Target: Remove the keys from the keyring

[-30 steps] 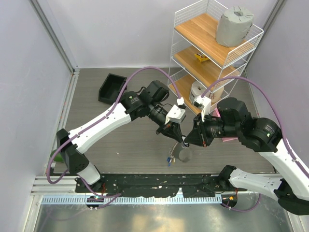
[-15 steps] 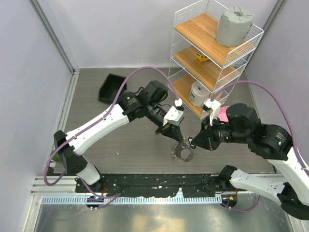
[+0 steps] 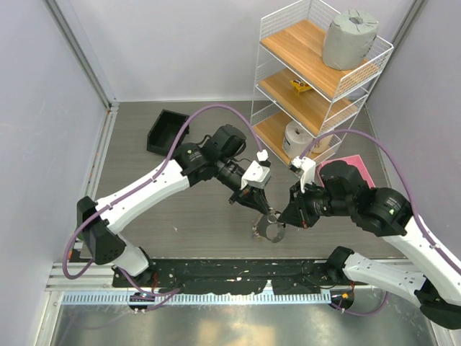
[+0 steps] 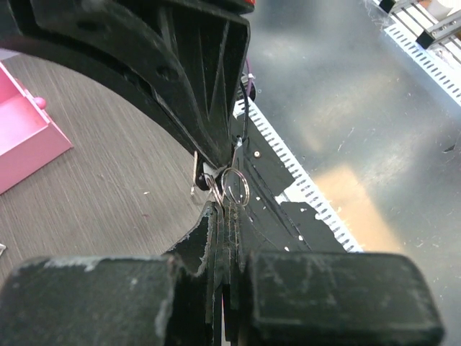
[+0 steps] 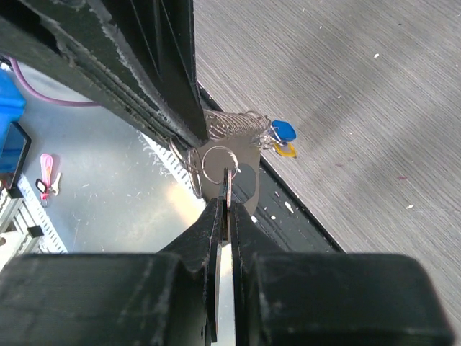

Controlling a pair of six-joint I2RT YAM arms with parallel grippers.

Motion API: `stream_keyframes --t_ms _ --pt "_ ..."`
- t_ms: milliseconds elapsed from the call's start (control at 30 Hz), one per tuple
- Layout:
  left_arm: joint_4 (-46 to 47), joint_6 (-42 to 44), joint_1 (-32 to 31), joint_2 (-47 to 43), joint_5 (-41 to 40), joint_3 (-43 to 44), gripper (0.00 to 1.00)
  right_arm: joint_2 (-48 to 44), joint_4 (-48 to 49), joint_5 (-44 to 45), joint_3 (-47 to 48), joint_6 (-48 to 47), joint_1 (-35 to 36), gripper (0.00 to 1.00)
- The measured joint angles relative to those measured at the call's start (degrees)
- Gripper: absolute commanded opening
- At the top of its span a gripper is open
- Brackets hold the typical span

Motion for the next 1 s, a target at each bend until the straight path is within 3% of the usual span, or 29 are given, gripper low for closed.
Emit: stream_keyframes --t_ms 200,400,733,1000 --pt "6.73 -4.76 0.13 -1.33 1.07 -3.02 0.00 2.38 2.40 -0.98 -1.05 0.09 0.00 0.08" --pt "12.63 -9.03 0.13 -3.43 1.75 -5.77 0.00 1.01 1.81 1.16 -1.11 -0.52 0.00 0.33" --pt "25.42 -19.17 0.13 -8.37 1.18 -15.54 0.00 -9.05 2.01 8.26 -0.04 -2.69 0.00 0.34" --pt "29.09 -27.32 1.70 -10.43 -11.98 -17.79 0.00 -6.91 4.15 13.29 -1.16 -2.05 0.00 0.41"
